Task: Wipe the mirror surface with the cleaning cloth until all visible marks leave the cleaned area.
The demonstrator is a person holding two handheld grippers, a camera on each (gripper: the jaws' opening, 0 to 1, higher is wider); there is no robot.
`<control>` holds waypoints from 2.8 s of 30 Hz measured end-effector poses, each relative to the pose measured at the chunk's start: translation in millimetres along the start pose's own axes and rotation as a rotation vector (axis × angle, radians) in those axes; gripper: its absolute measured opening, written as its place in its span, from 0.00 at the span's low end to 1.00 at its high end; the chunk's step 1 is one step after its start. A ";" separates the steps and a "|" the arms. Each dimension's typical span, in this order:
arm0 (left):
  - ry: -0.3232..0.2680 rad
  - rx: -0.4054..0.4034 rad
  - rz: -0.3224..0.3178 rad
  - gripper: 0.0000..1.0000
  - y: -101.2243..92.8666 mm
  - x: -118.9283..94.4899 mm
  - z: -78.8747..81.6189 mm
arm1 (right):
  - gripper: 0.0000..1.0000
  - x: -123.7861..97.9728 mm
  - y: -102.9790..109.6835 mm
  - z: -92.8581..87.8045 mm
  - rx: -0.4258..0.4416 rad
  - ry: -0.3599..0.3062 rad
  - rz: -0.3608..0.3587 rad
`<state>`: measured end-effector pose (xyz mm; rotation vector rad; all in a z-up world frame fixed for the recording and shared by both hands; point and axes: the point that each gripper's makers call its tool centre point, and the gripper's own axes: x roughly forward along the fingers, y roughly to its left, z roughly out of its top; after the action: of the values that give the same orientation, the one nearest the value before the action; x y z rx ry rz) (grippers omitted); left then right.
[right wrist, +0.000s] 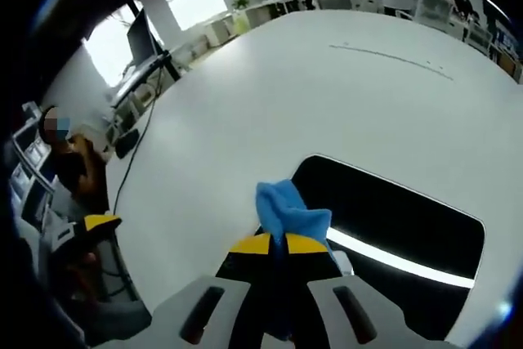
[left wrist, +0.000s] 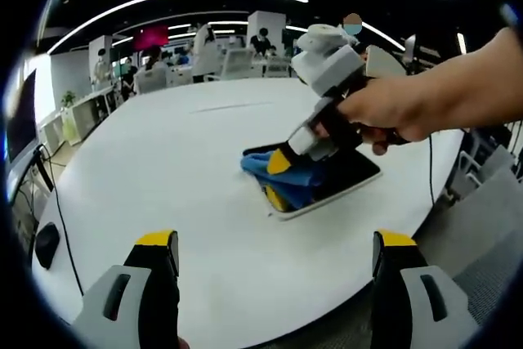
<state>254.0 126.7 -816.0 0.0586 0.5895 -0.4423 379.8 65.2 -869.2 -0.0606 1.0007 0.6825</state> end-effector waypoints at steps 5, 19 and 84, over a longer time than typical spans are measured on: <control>0.004 0.003 0.001 0.99 0.3 -0.1 -0.6 | 0.00 -4.5 -4.5 -3.0 0.013 -0.005 -0.003; 0.007 0.005 0.003 0.99 0.5 0.0 -1.0 | 0.00 -27.8 -24.1 -15.0 0.065 -0.016 -0.025; -0.010 0.050 0.034 0.99 5.6 -1.5 3.9 | 0.00 -95.0 -146.3 -61.4 0.110 0.037 -0.205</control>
<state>257.3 131.6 -812.3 0.1143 0.5672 -0.4245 381.1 -119.7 -865.5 -0.0790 1.0500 0.4400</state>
